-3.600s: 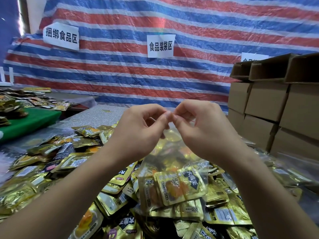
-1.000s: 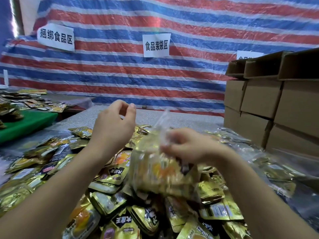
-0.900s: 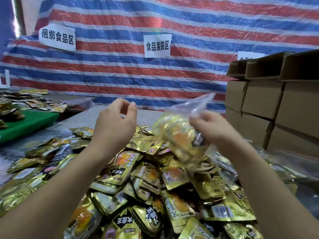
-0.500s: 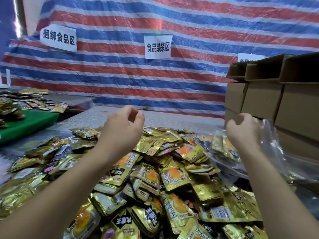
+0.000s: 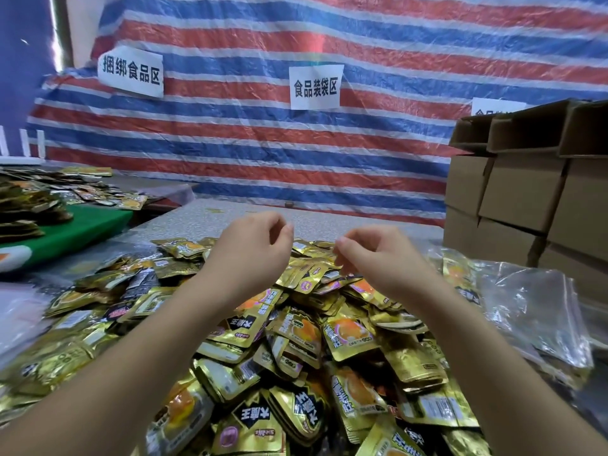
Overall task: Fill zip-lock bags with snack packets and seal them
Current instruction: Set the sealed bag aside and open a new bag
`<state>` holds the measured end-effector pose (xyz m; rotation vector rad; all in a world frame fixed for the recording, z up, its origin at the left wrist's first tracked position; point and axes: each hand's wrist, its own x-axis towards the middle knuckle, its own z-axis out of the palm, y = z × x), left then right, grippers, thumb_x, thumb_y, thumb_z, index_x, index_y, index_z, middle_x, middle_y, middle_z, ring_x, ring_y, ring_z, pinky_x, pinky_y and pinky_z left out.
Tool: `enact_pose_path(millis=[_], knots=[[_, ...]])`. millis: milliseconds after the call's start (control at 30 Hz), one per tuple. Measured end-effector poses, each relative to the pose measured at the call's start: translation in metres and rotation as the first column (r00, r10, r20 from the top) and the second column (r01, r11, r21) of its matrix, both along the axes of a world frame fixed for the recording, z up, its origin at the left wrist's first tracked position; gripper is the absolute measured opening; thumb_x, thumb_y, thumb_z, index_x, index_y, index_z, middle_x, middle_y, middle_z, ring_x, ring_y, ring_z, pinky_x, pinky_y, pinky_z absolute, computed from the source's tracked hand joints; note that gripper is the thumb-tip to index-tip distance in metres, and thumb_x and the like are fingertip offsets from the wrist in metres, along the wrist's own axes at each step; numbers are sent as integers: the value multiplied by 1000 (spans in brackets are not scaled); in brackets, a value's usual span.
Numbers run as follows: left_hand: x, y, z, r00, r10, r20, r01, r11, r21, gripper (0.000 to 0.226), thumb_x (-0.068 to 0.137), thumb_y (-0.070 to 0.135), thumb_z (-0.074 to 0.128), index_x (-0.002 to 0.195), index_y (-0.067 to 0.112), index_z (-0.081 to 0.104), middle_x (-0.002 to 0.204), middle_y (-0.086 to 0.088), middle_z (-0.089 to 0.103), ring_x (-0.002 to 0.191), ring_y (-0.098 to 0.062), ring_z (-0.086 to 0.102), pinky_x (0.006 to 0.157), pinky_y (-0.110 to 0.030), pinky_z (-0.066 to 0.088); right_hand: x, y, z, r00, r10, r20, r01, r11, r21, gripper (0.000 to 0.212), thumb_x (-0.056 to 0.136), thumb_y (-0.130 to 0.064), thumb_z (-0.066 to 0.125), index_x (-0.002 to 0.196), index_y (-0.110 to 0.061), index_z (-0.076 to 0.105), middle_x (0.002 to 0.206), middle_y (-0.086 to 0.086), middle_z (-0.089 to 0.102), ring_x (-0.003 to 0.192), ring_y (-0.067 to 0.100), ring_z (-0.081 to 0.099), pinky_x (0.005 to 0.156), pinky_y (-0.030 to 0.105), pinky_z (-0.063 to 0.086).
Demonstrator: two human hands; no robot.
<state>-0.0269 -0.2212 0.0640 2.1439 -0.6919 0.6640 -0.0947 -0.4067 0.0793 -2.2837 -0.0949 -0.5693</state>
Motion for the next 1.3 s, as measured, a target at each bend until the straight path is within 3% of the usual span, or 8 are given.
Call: enact_pose_path(millis=[233,400,567,700,800,933,1100,1300], knots=[[42,47,9,951,302,-60,-295,950,99,23,100,24,45,86,12,60,81,-5,62,75,-25,59,68,-38,50,-16,12,13,993,104,58,-106,994,38,24,100,-26,55,85,-18,72,78,-4,75,72,9,71,75,29,59],[88,130,-14,746,651,-144,-554,725,409,23,96,15,47,78,5,55,77,-13,55,74,-32,54,65,-33,42,-24,14,20,985,148,83,-152,987,44,23,101,-24,54,86,-20,71,78,-6,75,72,9,71,70,21,58],[103,210,-57,488,851,-195,-534,468,704,25,94,25,46,83,8,61,89,-10,60,86,-28,61,78,-39,54,-26,16,22,979,170,110,-177,983,58,24,101,-24,54,86,-17,72,77,-3,75,71,10,71,67,17,57],[102,224,-79,475,859,-192,-432,418,799,40,94,22,51,130,6,58,130,-12,61,117,-28,60,94,-37,50,-26,19,20,977,180,113,-186,982,44,24,100,-22,55,84,-16,72,76,-1,75,69,11,71,67,20,56],[96,226,-80,460,874,-154,-394,357,847,38,94,21,50,129,12,60,126,-4,63,114,-23,61,93,-33,52,-28,19,21,975,193,113,-199,979,41,24,99,-22,55,83,-17,72,77,-1,75,71,14,72,69,26,59],[89,222,-78,462,874,-152,-506,400,764,23,89,7,55,109,7,65,98,-8,63,96,-29,63,69,-35,50,-28,19,21,975,194,108,-199,979,36,25,99,-22,55,83,-16,73,76,0,75,71,14,72,75,31,58],[74,203,-66,411,894,-181,-601,415,683,13,88,-1,58,98,5,62,105,-11,65,96,-32,62,66,-33,48,-30,21,22,980,179,82,-179,984,-6,24,99,-24,55,85,-16,72,78,-1,75,71,12,72,72,25,57],[47,160,-15,677,736,26,-697,629,344,28,103,20,45,92,5,65,88,-19,64,81,-38,59,65,-37,44,-30,21,22,984,159,75,-157,987,-37,25,100,-26,54,86,-17,72,77,-3,74,72,11,71,69,22,57]])
